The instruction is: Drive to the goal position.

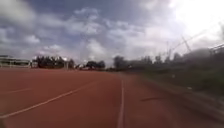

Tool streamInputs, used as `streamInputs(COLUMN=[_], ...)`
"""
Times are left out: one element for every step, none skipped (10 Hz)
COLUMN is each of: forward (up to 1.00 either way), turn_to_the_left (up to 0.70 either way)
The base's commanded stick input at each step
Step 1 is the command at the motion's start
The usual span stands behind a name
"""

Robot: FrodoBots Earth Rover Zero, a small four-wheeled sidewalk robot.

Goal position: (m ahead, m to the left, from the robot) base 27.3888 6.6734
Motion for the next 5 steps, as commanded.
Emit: streamInputs(forward=[0.7, 0.7, 0.7, 0.7, 0.7], turn_to_the_left=[0.0, 0.0, 0.0, 0.0, 0.0])
